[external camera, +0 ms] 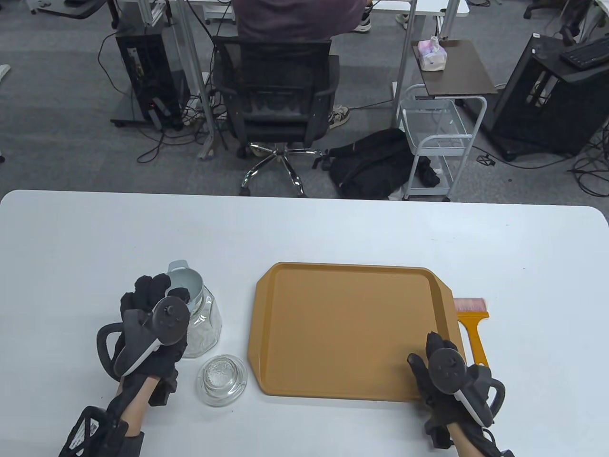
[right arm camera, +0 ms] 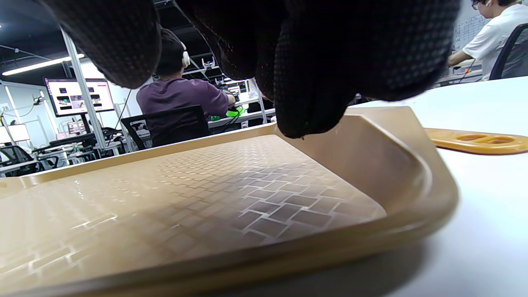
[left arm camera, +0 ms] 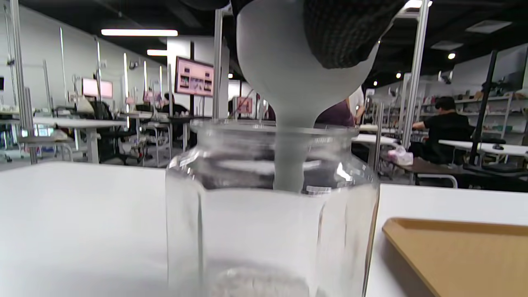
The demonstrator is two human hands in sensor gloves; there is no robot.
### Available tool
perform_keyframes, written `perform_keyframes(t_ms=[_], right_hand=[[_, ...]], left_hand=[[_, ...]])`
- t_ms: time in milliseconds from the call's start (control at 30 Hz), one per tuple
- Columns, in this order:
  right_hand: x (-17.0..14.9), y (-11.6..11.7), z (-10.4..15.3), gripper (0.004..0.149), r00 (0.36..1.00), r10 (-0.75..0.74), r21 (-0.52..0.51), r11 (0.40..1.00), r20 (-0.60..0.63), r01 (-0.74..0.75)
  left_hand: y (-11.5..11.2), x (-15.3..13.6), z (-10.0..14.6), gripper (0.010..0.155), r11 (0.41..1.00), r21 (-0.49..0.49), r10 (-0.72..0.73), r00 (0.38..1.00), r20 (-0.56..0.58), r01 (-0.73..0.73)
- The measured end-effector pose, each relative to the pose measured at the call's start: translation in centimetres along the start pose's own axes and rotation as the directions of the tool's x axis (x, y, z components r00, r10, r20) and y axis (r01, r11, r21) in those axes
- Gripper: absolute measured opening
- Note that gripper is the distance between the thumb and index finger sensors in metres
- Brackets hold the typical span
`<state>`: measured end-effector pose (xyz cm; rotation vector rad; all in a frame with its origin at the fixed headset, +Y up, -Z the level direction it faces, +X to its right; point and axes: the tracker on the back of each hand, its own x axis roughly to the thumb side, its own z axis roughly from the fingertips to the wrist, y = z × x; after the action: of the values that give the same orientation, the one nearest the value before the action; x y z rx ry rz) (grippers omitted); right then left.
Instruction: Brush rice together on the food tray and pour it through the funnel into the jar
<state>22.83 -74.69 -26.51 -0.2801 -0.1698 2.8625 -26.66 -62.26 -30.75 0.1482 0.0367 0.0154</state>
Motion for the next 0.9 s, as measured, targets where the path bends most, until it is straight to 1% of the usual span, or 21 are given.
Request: perform_keyframes(t_ms=[100,200,333,500,600,667,700,767,900], right_hand=[[0.0,0.0,0.0,0.071,1.000,-0.002,-0.002,1.000,-0.001,0.002],[0.0,0.0,0.0,0.071,1.000,-0.003,-0.005,1.000,0.001,0.003],[-0.1,0.0,0.1,0.071,1.000,-0.006,-0.005,1.000,0.002,0.006],[-0.1,0.0,0.1,0.071,1.000,-0.006,-0.003,1.000,0.005,0.006],[-0.1,0.0,0.1,0.071,1.000,-0.007,-0.001,1.000,0.006,0.007],[-0.1,-0.1,0.1,0.071,1.000,-0.011,-0.001,1.000,0.005,0.011],[-0.1,-0.1,0.1,0.071,1.000,-0.014,-0.002,1.000,0.004,0.014],[-0.1,-0.3,0.1,0.071,1.000,-0.019,-0.008,1.000,0.003,0.019],[-0.2,-0.4,0.1,0.070,1.000,-0.029,-0.012,1.000,0.003,0.029]], left_hand=[[1.2,0.7,0.7,0.047,0.996,0.076,0.041,0.999,0.029,-0.043],[2.0,1.9,1.2,0.046,0.989,0.133,0.043,0.993,0.106,-0.057],[1.7,4.1,1.5,0.046,0.992,0.122,0.008,0.984,0.178,-0.030],[-0.2,7.6,1.1,0.046,0.998,0.056,0.026,0.966,0.258,-0.042],[-1.9,10.2,0.7,0.046,0.999,-0.017,0.047,0.951,0.304,-0.044],[-3.2,11.8,0.3,0.046,0.996,-0.088,0.045,0.949,0.314,-0.018],[-4.1,12.7,0.0,0.046,0.989,-0.149,0.032,0.949,0.313,0.016],[-5.4,13.8,-0.4,0.046,0.972,-0.234,0.042,0.947,0.317,0.035],[-8.1,15.5,-1.2,0.047,0.929,-0.367,0.070,0.953,0.293,0.045]])
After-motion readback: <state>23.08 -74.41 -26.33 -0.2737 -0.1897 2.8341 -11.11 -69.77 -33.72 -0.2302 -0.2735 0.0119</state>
